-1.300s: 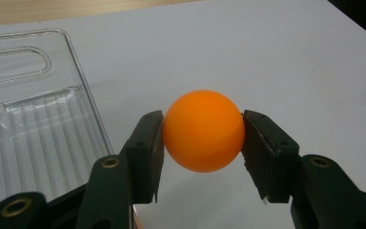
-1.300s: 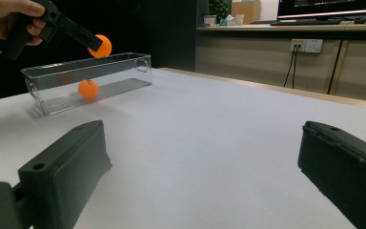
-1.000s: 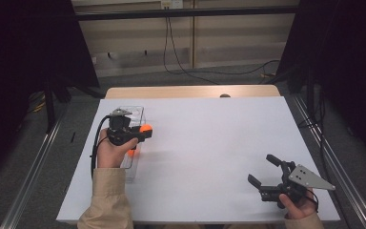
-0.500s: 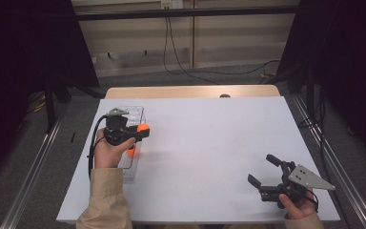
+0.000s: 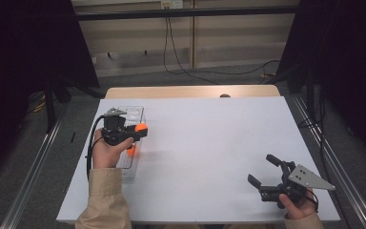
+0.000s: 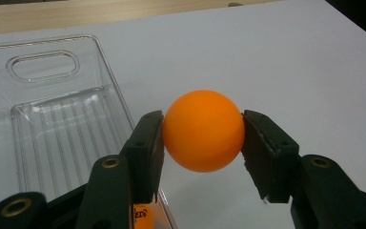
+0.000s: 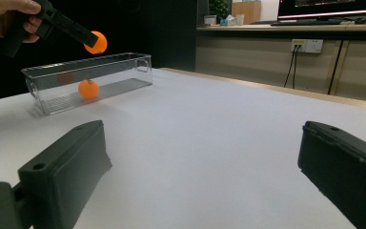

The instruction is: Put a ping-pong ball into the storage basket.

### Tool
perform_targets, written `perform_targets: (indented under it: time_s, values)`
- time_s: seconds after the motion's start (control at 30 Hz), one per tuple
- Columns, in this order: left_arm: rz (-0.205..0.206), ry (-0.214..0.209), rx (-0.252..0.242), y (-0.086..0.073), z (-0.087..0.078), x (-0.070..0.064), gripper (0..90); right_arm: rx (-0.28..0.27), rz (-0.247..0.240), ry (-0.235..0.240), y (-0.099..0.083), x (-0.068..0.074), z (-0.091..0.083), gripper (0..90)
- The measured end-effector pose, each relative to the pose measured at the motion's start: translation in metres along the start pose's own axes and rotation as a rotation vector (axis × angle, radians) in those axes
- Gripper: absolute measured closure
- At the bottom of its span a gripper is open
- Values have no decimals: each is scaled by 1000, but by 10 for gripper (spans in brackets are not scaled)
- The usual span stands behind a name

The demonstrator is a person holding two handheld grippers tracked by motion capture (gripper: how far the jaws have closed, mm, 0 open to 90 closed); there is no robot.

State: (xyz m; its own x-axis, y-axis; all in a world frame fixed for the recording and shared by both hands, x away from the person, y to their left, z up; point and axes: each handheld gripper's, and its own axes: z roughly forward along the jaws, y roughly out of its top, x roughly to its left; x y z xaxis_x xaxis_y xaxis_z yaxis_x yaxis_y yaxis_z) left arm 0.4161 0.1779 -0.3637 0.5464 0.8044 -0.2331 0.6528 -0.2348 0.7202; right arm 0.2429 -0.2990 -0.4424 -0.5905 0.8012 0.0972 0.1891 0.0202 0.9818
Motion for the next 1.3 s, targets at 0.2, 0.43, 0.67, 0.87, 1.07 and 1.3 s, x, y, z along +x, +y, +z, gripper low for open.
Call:
perform_targets:
  time_s: [0.2,0.43,0.67,0.87,1.07,1.3]
  values:
    - [-2,10,-3,-1,0,1,506,-1,1,0,0,0,0,23]
    - [0,16,-3,-1,-2,4,507,-3,0,0,0,0,0,23]
    - [-5,24,-3,-2,-1,6,506,-4,1,0,0,0,0,23]
    - [-12,35,-9,-3,-3,8,507,-5,-1,0,0,0,0,23]
    - [-18,43,-14,-4,-5,11,507,-4,-1,0,0,0,0,23]
    - [-25,51,-20,-5,-7,14,507,-4,-2,-1,0,0,0,23]
